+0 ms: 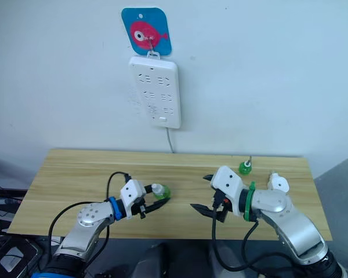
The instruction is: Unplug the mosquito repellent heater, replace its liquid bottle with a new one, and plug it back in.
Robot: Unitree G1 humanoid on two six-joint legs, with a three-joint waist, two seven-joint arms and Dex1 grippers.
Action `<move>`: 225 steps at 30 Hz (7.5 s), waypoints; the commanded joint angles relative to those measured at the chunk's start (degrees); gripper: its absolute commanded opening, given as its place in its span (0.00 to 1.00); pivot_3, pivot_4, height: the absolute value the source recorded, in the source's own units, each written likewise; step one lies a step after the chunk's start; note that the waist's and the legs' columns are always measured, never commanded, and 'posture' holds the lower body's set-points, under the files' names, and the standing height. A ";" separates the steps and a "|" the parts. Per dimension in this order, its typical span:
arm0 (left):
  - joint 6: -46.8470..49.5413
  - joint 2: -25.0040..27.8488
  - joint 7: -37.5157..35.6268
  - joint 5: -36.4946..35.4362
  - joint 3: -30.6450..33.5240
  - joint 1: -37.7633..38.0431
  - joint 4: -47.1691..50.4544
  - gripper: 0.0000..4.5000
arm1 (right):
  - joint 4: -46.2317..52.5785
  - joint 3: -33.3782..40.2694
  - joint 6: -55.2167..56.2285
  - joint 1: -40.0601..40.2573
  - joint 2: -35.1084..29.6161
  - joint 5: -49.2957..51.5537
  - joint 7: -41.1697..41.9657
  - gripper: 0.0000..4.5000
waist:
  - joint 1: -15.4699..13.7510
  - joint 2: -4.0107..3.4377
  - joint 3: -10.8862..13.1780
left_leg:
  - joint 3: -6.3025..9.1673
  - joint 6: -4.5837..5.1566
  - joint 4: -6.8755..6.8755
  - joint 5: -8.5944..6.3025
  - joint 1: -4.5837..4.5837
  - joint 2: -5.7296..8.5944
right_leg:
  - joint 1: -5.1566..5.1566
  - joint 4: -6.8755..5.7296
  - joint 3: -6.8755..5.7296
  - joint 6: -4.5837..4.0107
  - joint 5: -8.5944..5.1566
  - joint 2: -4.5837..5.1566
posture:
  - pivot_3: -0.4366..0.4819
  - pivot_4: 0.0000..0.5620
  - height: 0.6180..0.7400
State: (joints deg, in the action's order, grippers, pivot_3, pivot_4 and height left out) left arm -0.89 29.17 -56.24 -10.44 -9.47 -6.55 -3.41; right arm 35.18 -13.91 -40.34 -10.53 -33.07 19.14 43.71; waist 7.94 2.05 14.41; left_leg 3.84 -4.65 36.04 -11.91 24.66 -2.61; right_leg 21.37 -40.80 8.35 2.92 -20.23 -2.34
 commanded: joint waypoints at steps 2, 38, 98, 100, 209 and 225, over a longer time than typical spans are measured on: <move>11.98 0.97 -6.11 -5.17 -4.24 -6.34 10.64 0.50 | 1.76 1.05 -1.90 -2.87 2.54 4.50 -0.20 1.00 | 0.18 0.00 -0.05 | 0.07 0.00 0.04 0.00 0.05 0.02 | 0.01 0.00 -0.08 0.00 0.00 0.00 | 0.24 0.30 0.95; 18.99 1.43 -11.98 -11.87 -2.82 -14.37 11.39 0.66 | -3.07 -2.04 2.64 -8.16 8.94 5.50 -2.07 0.26 | 3.20 -0.40 -3.00 | 0.95 -0.26 0.13 0.24 0.19 0.09 | -0.13 -0.28 -1.12 -0.32 0.19 0.02 | 0.24 0.17 0.95; 16.58 0.03 -12.96 -15.01 -2.07 -14.83 13.17 0.52 | -16.74 -2.00 6.70 -23.39 -1.07 12.03 22.98 0.56 | 3.20 -0.90 -5.82 | 1.23 -0.19 0.75 0.25 -0.50 0.21 | -1.21 -0.32 -1.24 -0.14 0.09 -0.20 | 0.29 0.12 0.95; 15.23 -0.75 -11.70 -14.29 -2.03 -14.36 12.70 0.52 | -15.88 0.34 6.81 -22.47 -1.53 11.49 20.49 0.72 | 3.20 -0.90 -5.82 | 1.23 -0.19 0.75 0.25 -0.50 0.20 | -1.20 -0.33 -1.25 -0.14 0.09 -0.19 | 0.28 0.12 0.95; 6.84 -6.79 -4.06 -8.55 -2.53 -11.56 7.84 0.52 | -2.34 1.05 0.47 -10.32 9.56 6.10 -11.16 0.63 | 6.38 -0.97 -6.80 | 0.99 -0.19 0.58 0.24 -0.69 0.07 | -1.24 -0.24 -0.96 -0.12 0.07 -0.36 | 0.22 0.10 0.95; 5.75 -6.75 -4.18 -7.96 -2.32 -10.40 7.22 0.52 | 1.48 15.07 -3.99 -6.24 -9.41 20.43 4.26 0.63 | 6.46 -0.99 -6.90 | 0.97 -0.18 0.58 0.23 -0.70 0.07 | -1.26 -0.20 -0.96 -0.12 0.07 -0.37 | 0.21 0.09 0.95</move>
State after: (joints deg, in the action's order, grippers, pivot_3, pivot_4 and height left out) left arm 5.89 22.45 -60.19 -17.99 -12.08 -16.21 2.60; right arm 34.40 -0.16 -44.00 -15.86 -42.37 37.49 47.33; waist 14.39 1.06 7.51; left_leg 4.81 -4.84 36.61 -11.68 23.93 -2.55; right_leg 20.10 -41.01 7.39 2.80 -20.16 -2.72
